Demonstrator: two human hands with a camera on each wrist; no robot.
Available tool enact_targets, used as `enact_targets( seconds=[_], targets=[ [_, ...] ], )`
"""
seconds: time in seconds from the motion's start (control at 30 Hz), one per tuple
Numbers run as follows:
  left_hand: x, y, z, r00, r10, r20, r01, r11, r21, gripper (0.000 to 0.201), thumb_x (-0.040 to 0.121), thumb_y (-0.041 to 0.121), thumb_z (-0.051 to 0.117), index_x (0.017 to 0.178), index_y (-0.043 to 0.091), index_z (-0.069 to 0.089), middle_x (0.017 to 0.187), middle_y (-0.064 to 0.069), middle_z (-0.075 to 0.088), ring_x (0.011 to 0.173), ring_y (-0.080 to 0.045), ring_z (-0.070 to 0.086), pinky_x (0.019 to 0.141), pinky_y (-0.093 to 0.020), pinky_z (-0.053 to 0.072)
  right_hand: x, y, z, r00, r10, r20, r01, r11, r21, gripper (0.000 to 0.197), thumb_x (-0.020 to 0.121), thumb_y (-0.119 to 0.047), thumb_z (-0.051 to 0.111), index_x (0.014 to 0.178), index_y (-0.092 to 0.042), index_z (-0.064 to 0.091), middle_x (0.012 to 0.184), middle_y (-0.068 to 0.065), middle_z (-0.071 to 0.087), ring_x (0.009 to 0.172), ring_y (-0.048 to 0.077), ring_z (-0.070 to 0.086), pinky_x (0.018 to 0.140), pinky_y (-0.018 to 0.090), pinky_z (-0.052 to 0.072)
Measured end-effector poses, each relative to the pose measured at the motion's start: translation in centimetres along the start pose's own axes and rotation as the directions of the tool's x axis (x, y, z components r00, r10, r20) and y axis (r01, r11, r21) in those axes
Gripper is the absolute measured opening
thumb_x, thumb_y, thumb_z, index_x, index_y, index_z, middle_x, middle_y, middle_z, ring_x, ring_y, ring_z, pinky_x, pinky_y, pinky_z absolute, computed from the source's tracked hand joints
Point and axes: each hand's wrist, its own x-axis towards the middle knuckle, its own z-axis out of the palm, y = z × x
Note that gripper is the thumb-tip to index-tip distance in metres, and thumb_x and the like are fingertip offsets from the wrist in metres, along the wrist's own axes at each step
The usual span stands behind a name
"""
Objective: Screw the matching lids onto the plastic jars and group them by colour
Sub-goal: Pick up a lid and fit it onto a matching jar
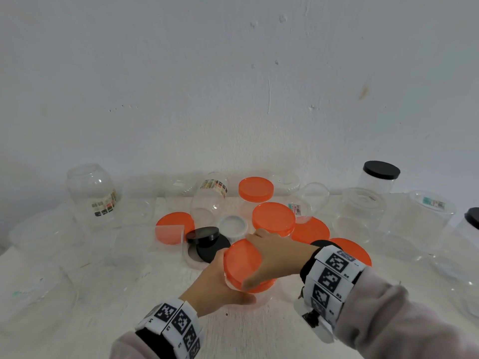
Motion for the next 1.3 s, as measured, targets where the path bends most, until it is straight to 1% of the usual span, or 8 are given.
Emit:
enact_targets(
  seconds=[0.17, 0.3, 0.53, 0.67, 0.77, 0.93, 1.07, 1.3],
  targets=[
    [-0.1, 0.1, 0.0, 1.000, 0.000, -0.029, 0.001, 1.000, 0.020, 0.105, 0.047, 0.046, 0.090, 0.123, 0.046, 0.017, 0.117, 0.025, 0.046, 0.103, 0.011, 0.047, 0.070, -0.004, 0.039, 0.1, 0.0, 0.7, 0.990, -0.074, -0.122, 0.059, 0.991, -0.122, 0.096, 0.066, -0.072, 0.065, 0.138, -0.017, 0.035, 0.126, 0.000, 0.040, 0.109, 0.023, 0.045, 0.079, 0.031, 0.036],
    [0.0, 0.2, -0.1, 1.000, -0.003, -0.029, 0.003, 1.000, 0.022, 0.106, 0.049, 0.040, 0.092, 0.128, 0.041, 0.021, 0.119, 0.021, 0.047, 0.106, 0.005, 0.048, 0.077, -0.009, 0.041, 0.1, 0.3, 1.0, 0.975, -0.095, -0.199, 0.057, 0.981, -0.187, 0.093, 0.065, -0.080, 0.059, 0.129, -0.014, 0.043, 0.117, 0.001, 0.045, 0.090, 0.019, 0.044, 0.073, 0.029, 0.037],
    [-0.1, 0.5, -0.4, 1.000, 0.000, 0.015, 0.000, 1.000, 0.008, 0.105, 0.052, 0.038, 0.092, 0.128, 0.042, 0.020, 0.123, 0.022, 0.044, 0.110, 0.003, 0.048, 0.085, -0.015, 0.043, -0.1, 1.2, 1.5, 0.973, -0.107, -0.207, 0.075, 0.985, -0.156, 0.102, 0.067, -0.083, 0.053, 0.143, -0.018, 0.031, 0.132, -0.001, 0.042, 0.108, 0.022, 0.050, 0.082, 0.032, 0.042],
    [-0.2, 0.4, -0.6, 0.998, 0.027, 0.055, -0.023, 0.997, -0.070, 0.107, 0.046, 0.041, 0.091, 0.130, 0.042, 0.025, 0.127, 0.020, 0.046, 0.113, 0.005, 0.050, 0.091, -0.017, 0.046, 0.0, 1.9, -1.1, 0.976, -0.113, -0.187, 0.107, 0.993, -0.046, 0.086, 0.074, -0.077, 0.054, 0.144, -0.030, 0.035, 0.132, -0.007, 0.051, 0.115, 0.016, 0.053, 0.087, 0.030, 0.044],
    [-0.1, 0.4, -0.6, 0.997, 0.039, 0.069, -0.034, 0.997, -0.074, 0.106, 0.043, 0.048, 0.088, 0.127, 0.044, 0.023, 0.129, 0.022, 0.040, 0.115, 0.007, 0.047, 0.092, -0.016, 0.045, 0.5, 3.2, -4.0, 0.918, -0.041, -0.395, 0.073, 0.995, 0.066, 0.066, 0.081, -0.067, 0.055, 0.136, -0.032, 0.046, 0.112, -0.009, 0.062, 0.092, 0.009, 0.057, 0.080, 0.027, 0.048],
    [0.7, 0.3, -0.8, 0.997, 0.032, 0.066, -0.026, 0.995, -0.100, 0.107, 0.041, 0.047, 0.087, 0.128, 0.042, 0.025, 0.128, 0.023, 0.039, 0.114, 0.006, 0.048, 0.089, -0.013, 0.046, 2.5, 8.0, -7.2, 0.799, 0.082, -0.596, -0.028, 0.995, 0.099, 0.045, 0.092, -0.037, 0.056, 0.135, -0.025, 0.049, 0.121, -0.003, 0.059, 0.093, 0.008, 0.051, 0.077, 0.025, 0.042],
    [1.1, 0.2, -0.8, 0.997, 0.034, 0.069, -0.027, 0.994, -0.108, 0.107, 0.041, 0.048, 0.087, 0.127, 0.043, 0.023, 0.129, 0.025, 0.036, 0.116, 0.007, 0.046, 0.089, -0.012, 0.044, 4.1, 11.6, -7.5, 0.866, 0.160, -0.473, -0.206, 0.977, -0.046, 0.065, 0.088, -0.020, 0.060, 0.146, -0.024, 0.031, 0.143, 0.000, 0.041, 0.127, 0.022, 0.038, 0.099, 0.037, 0.040],
    [1.5, 0.1, -0.5, 0.998, 0.010, 0.059, -0.003, 0.993, -0.121, 0.112, 0.029, 0.055, 0.086, 0.121, 0.047, 0.022, 0.124, 0.029, 0.032, 0.103, 0.029, 0.039, 0.077, 0.001, 0.039, 6.1, 13.5, -6.1, 0.961, 0.163, -0.222, -0.249, 0.856, -0.454, 0.098, 0.081, -0.014, 0.071, 0.151, -0.036, 0.008, 0.160, -0.006, 0.007, 0.143, 0.028, 0.012, 0.110, 0.049, 0.028]
  ],
)
